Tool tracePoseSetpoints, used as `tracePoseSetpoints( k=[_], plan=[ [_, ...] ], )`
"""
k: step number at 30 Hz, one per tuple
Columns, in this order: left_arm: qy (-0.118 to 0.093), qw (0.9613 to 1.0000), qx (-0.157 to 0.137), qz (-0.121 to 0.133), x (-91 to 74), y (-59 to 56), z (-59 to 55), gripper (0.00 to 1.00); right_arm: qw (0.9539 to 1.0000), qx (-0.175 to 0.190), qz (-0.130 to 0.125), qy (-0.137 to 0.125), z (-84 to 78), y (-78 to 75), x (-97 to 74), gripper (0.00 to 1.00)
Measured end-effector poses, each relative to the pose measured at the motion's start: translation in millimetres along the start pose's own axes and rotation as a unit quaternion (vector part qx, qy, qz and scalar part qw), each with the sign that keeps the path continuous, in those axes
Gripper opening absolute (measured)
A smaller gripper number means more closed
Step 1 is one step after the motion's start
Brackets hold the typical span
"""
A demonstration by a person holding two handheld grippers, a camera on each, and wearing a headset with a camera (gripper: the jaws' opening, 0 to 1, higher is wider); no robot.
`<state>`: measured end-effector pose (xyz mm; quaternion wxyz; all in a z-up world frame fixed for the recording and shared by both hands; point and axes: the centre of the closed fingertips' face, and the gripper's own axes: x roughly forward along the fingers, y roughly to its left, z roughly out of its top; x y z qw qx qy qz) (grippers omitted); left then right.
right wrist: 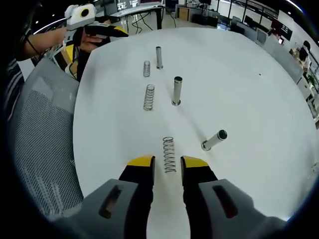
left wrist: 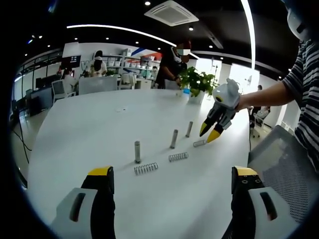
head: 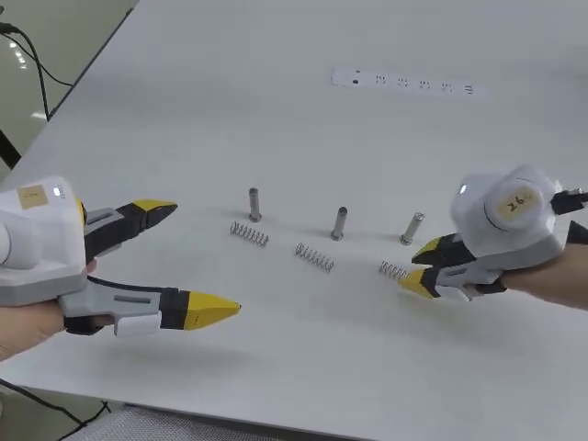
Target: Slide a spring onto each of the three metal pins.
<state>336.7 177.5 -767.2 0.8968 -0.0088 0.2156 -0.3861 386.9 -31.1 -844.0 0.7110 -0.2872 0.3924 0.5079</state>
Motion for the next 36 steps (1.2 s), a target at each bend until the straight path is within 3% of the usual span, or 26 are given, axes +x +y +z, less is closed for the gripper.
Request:
tracePoseSetpoints(
  k=[25, 28, 29, 36],
  plan=[
    [0.002, 1.0000, -0.006, -0.001, 1.8, -1.3, -5.2, 0.97, 0.9981, -0.036, 0.012, 0.047, -12.5, 3.8, 11.4, 0.16],
    [0.002, 1.0000, -0.006, -0.001, 1.6, -1.2, -5.2, 0.97, 0.9965, -0.055, 0.014, 0.062, -17.8, 3.4, 11.8, 0.15],
    [0.002, 1.0000, -0.006, 0.000, 1.5, -1.1, -5.2, 0.97, 0.9971, -0.052, 0.018, 0.052, -14.5, 5.2, 12.8, 0.14],
    [0.005, 1.0000, -0.006, -0.004, 1.9, -4.7, -7.2, 0.97, 0.9970, -0.058, 0.015, 0.049, -14.1, 3.5, 12.1, 0.13]
  ],
)
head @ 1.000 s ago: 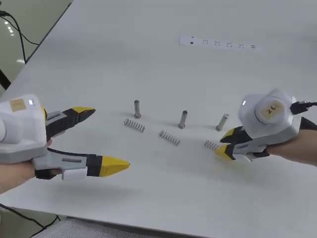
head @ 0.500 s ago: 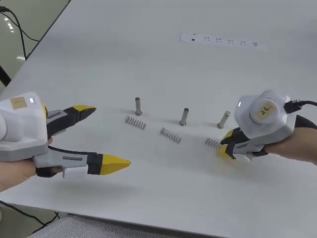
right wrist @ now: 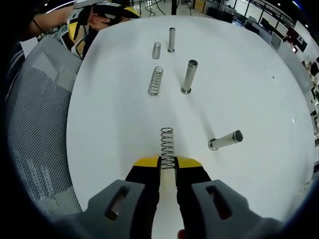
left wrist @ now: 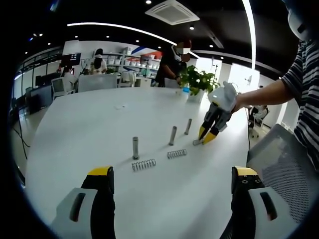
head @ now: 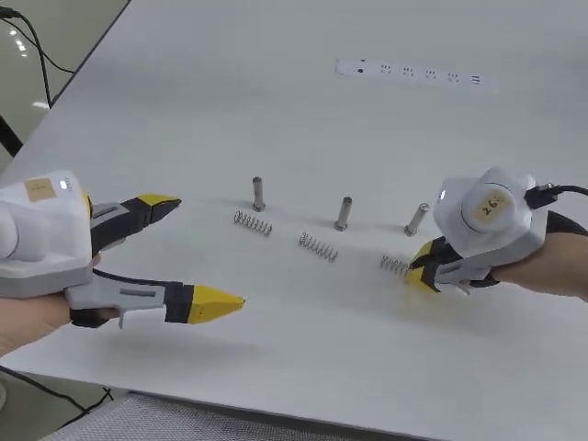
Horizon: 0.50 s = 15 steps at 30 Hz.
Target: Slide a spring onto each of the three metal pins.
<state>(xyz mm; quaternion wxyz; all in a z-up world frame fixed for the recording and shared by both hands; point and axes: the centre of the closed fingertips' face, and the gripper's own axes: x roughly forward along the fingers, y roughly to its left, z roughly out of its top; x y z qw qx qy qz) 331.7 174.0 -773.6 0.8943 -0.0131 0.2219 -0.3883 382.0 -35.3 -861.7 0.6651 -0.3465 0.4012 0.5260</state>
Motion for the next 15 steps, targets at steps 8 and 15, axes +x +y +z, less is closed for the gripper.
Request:
tracePoseSetpoints(
  k=[8, 15],
  plan=[
    [0.008, 0.9998, 0.004, -0.015, 4.0, -11.3, -2.4, 0.94, 0.9999, -0.008, -0.001, -0.011, 8.2, 2.8, -12.2, 0.13],
    [0.005, 0.9994, 0.003, -0.035, 9.8, -19.9, 1.3, 0.95, 0.9995, -0.016, -0.003, -0.028, 20.1, 7.9, -29.1, 0.13]
  ],
)
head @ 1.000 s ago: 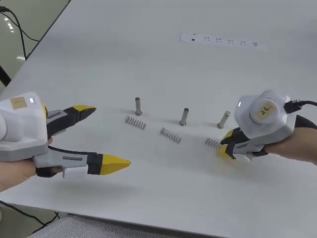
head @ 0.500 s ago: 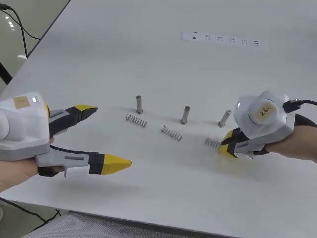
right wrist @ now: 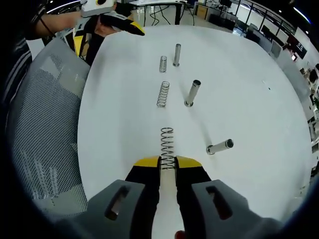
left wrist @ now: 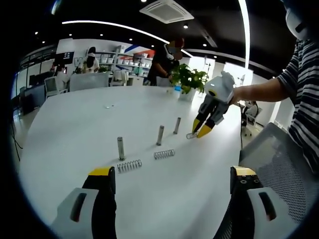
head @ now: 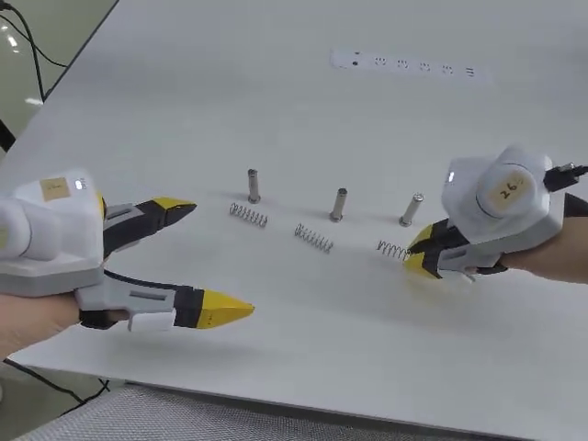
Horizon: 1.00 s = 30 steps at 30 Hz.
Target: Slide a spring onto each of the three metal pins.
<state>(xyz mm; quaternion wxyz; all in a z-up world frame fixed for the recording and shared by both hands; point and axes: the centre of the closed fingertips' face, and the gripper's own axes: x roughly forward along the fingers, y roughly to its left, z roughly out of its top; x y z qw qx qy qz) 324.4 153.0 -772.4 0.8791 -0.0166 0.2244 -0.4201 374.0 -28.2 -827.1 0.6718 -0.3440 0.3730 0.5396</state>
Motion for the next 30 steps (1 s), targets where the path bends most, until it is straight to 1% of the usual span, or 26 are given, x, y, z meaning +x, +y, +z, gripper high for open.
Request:
tracePoseSetpoints(
  k=[3, 4, 5, 8, 9, 11, 13, 17, 21, 24, 26, 30],
  plan=[
    [-0.005, 1.0000, 0.002, -0.005, 3.7, -2.4, 4.2, 0.95, 1.0000, -0.008, -0.001, -0.005, 4.3, 3.8, -4.6, 0.13],
    [-0.006, 0.9999, 0.002, -0.011, 4.9, -4.6, 5.3, 0.95, 0.9999, -0.011, 0.000, -0.005, 5.5, 5.8, -5.9, 0.13],
    [-0.005, 0.9995, 0.001, -0.031, 7.2, -12.5, 5.7, 0.95, 0.9999, -0.014, 0.001, -0.007, 7.0, 7.6, -7.1, 0.13],
    [0.000, 0.9986, 0.004, -0.052, 12.5, -22.5, 5.1, 0.94, 0.9995, -0.027, 0.004, -0.012, 13.6, 15.4, -11.1, 0.13],
    [0.005, 0.9981, 0.007, -0.060, 15.6, -26.9, 4.1, 0.94, 0.9995, -0.029, 0.005, -0.015, 15.5, 17.1, -12.0, 0.13],
    [0.009, 0.9977, 0.017, -0.065, 20.7, -29.8, 3.2, 0.93, 0.9992, -0.034, 0.008, -0.019, 19.7, 21.3, -13.2, 0.13],
    [0.009, 0.9974, 0.015, -0.070, 25.9, -30.4, 3.5, 0.92, 0.9989, -0.041, 0.010, -0.021, 22.7, 24.7, -13.8, 0.13],
    [-0.001, 0.9967, 0.017, -0.079, 35.7, -33.2, 9.4, 0.89, 0.9982, -0.054, 0.010, -0.025, 27.2, 28.5, -15.2, 0.13],
    [0.007, 0.9950, 0.025, -0.096, 45.2, -36.6, 9.2, 0.85, 0.9973, -0.069, 0.010, -0.021, 29.1, 30.1, -14.2, 0.13],
    [0.016, 0.9934, 0.032, -0.109, 53.1, -41.2, 6.5, 0.81, 0.9970, -0.073, 0.011, -0.025, 32.3, 31.7, -14.1, 0.13],
    [0.020, 0.9919, 0.038, -0.120, 58.5, -46.9, 5.9, 0.77, 0.9966, -0.076, 0.012, -0.027, 35.3, 35.4, -14.2, 0.13],
    [0.016, 0.9903, 0.045, -0.131, 68.2, -55.2, 10.4, 0.71, 0.9957, -0.087, 0.016, -0.028, 38.3, 41.1, -13.1, 0.13]
  ],
)
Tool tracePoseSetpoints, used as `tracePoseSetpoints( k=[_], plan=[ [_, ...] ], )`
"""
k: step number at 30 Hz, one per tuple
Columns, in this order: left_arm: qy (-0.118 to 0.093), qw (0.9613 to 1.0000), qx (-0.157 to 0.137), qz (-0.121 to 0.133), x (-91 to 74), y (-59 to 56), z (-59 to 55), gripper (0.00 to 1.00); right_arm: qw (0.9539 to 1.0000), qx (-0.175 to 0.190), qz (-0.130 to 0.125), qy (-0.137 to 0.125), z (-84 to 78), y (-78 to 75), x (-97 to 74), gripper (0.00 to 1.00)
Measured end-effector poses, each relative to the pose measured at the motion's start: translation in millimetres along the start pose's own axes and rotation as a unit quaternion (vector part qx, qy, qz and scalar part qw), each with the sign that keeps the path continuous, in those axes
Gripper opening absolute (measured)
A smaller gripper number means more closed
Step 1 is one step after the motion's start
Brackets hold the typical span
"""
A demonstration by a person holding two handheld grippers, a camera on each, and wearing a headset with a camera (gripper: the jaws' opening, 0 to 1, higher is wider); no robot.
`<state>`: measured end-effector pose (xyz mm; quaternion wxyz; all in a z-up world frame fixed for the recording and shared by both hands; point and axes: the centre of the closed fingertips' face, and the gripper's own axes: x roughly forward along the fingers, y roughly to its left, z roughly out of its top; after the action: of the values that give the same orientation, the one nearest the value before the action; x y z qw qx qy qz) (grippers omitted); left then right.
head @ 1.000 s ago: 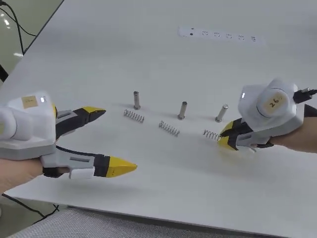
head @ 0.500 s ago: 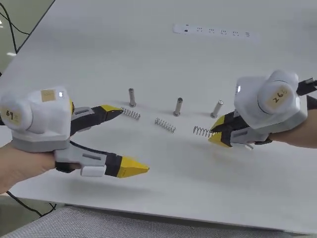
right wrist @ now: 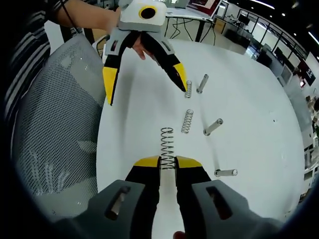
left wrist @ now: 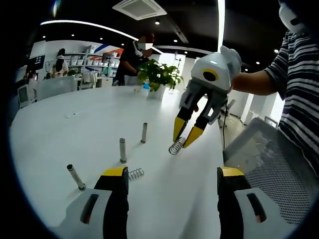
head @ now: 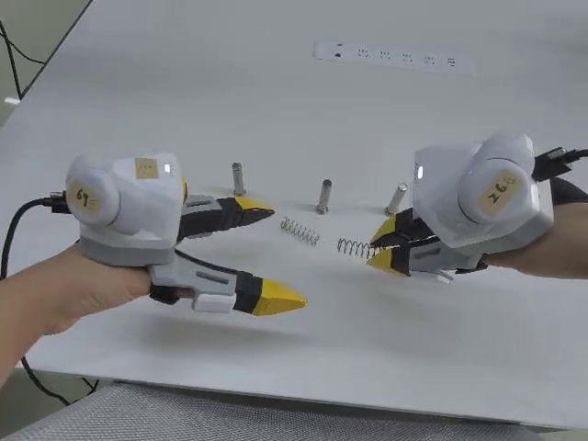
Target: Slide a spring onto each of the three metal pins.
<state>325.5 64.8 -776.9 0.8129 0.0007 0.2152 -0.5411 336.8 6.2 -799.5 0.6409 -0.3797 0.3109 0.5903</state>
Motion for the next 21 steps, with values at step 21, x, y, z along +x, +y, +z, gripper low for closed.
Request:
tracePoseSetpoints(
  k=[21],
  plan=[
    [-0.010, 0.9982, 0.036, -0.047, 20.9, -6.2, 16.3, 0.35, 0.9994, -0.028, 0.007, -0.018, 21.8, 9.3, -7.7, 0.13]
  ],
)
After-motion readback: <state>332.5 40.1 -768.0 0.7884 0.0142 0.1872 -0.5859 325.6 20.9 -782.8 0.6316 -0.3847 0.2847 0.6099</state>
